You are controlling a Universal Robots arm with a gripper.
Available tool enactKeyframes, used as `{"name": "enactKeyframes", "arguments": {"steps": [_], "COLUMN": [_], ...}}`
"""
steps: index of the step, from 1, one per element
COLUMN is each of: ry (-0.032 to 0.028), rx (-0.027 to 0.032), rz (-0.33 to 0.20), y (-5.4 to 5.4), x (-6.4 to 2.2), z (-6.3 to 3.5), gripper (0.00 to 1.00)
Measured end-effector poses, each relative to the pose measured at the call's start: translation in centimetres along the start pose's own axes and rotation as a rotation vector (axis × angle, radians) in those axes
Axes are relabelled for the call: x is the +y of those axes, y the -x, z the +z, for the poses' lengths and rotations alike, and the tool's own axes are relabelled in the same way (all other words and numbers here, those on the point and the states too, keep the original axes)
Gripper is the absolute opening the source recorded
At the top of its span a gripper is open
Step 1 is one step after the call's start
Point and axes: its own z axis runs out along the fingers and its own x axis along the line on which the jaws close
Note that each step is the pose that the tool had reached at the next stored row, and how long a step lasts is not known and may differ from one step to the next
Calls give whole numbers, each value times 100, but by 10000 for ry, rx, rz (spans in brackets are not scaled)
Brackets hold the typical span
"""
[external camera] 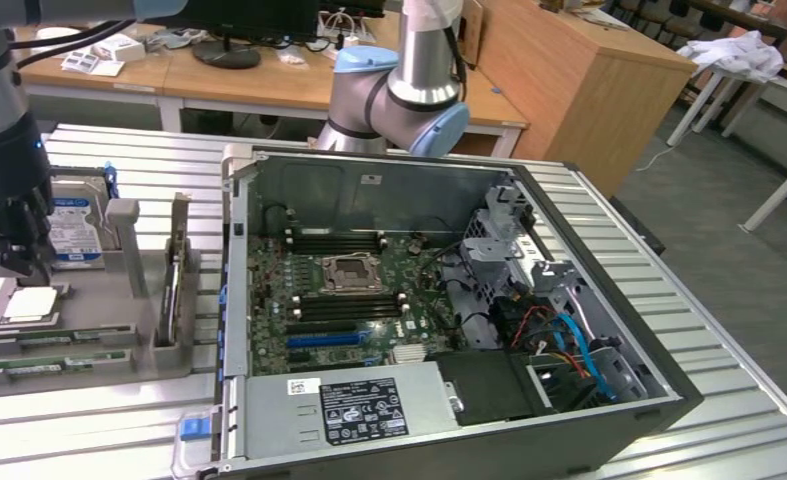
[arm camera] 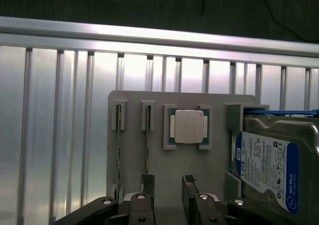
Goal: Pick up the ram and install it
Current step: 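Pick up the ram and move it above insertion slot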
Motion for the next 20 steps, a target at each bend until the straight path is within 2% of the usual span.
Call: {"name": "enactKeyframes", "arguments": {"steps": [16,20], "ry": [0,0], "rx": [-1,0], "rz": [0,0], "y": [-181,-185], "x": [6,6], "z": [-16,-17], "gripper": [36,36]}}
